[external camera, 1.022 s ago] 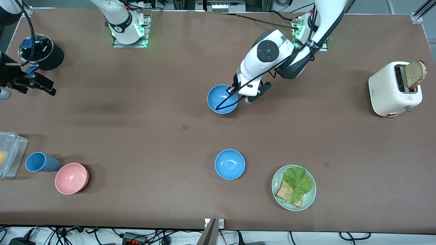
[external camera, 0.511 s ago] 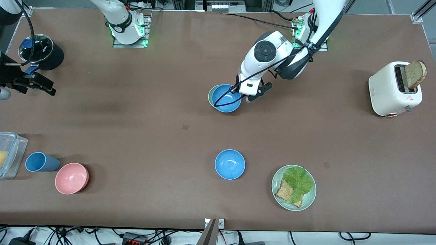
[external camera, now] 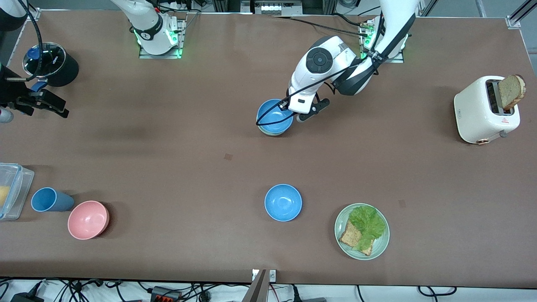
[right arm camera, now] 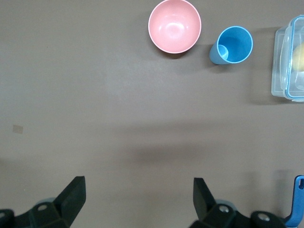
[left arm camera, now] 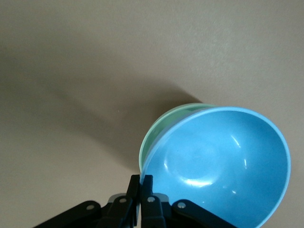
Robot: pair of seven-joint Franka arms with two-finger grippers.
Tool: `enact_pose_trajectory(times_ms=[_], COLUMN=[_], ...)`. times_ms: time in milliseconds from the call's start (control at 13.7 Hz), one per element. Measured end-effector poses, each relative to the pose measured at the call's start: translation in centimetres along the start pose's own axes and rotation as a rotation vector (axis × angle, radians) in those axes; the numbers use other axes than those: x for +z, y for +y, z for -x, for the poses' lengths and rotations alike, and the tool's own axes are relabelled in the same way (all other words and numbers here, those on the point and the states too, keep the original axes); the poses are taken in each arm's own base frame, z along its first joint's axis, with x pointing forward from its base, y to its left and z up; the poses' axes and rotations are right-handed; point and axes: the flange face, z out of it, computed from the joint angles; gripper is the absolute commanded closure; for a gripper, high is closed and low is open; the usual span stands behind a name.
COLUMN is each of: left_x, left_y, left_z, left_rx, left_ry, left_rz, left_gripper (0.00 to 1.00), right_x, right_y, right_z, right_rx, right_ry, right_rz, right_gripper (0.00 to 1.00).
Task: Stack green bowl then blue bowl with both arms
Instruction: 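Lower the blue bowl into the green bowl with the left gripper, then open the left gripper and lift it off the blue bowl rim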
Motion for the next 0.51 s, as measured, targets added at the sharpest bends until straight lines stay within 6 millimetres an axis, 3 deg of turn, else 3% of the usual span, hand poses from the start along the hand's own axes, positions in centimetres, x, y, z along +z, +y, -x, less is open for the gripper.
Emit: enact_pose_trajectory(times_ms=[146, 511], left_x=[0.5, -1.3], left_y=[0.0, 0.5], left_z=[0.0, -1.9], left_rx=[-0.001, -0.029], left_ry=[-0.008, 0.002], left_rz=[-0.002, 0.011], left_gripper=[0.75, 0.73], right_x=[-0.2, -0.9], right_y=[0.0, -0.1], right_z=[0.1, 0.5], right_rx=[-0.001, -0.006], right_ry=[0.003, 0.008], right_rz=[0.000, 0.000], right_gripper=[0.00, 0.00])
